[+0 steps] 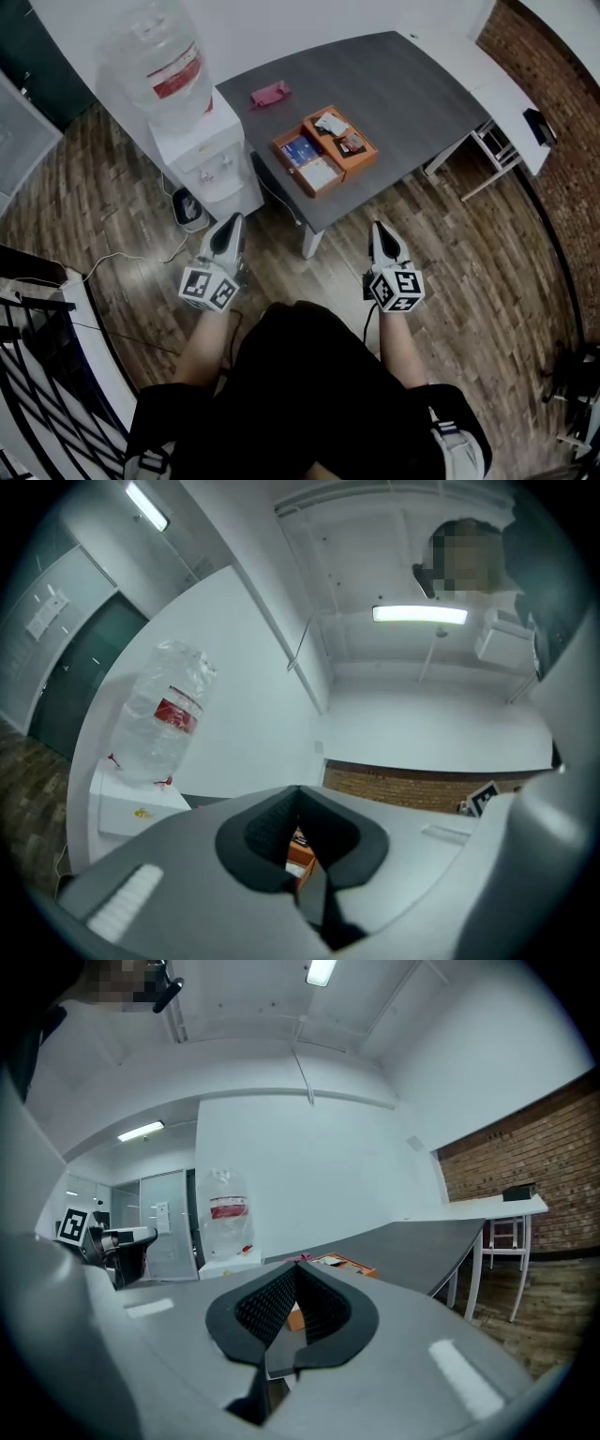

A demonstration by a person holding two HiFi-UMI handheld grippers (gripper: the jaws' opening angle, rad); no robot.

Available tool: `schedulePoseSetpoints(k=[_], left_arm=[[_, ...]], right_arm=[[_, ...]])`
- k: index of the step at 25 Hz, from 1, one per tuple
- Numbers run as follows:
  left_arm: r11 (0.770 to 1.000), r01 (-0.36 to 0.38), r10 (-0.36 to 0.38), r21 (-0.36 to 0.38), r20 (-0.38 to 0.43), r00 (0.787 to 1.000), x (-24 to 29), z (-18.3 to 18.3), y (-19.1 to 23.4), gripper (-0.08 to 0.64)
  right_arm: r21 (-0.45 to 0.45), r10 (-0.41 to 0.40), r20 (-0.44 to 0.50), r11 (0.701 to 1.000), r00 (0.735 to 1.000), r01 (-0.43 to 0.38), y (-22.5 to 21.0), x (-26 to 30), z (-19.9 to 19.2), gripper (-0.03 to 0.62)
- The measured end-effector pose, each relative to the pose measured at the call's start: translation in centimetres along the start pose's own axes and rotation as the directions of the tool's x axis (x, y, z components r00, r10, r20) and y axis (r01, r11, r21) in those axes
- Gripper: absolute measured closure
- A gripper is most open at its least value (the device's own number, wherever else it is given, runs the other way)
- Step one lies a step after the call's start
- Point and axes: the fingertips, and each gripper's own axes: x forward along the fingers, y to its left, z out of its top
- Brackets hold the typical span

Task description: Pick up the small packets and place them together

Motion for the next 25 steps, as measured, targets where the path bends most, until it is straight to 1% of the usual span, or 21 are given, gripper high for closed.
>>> schedulePoseSetpoints(k=[7, 12, 19, 25], left_arm=[[1.000, 0.000, 0.000, -0.007, 0.011, 1.000, -0.1, 0.2, 0.6, 0.561], [1.000, -0.004, 0.004, -0.005, 0.001, 1.000, -0.4, 0.4, 1.1, 0.560], [1.000, -0.011, 0.011, 0.002, -0.013, 1.000, -0.7, 0.1, 1.9, 0.561], [1.000, 0.004, -0.004, 0.013, -0.016, 1.000, -0.7, 0.4, 2.1, 0.560]], right_arm=[[-0.012, 0.016, 0.010, 1.000, 1.000, -0.015, 1.1, 1.0, 0.3, 0.591], [-0.007, 0.029, 0.015, 1.000, 0.999, -0.029, 2.0, 1.3, 0.3, 0.591], [-0.019, 0.011, -0.001, 1.000, 1.000, -0.011, 1.8, 1.5, 0.3, 0.591], [-0.018, 0.016, 0.003, 1.000, 1.000, -0.016, 2.7, 1.3, 0.4, 0.591]])
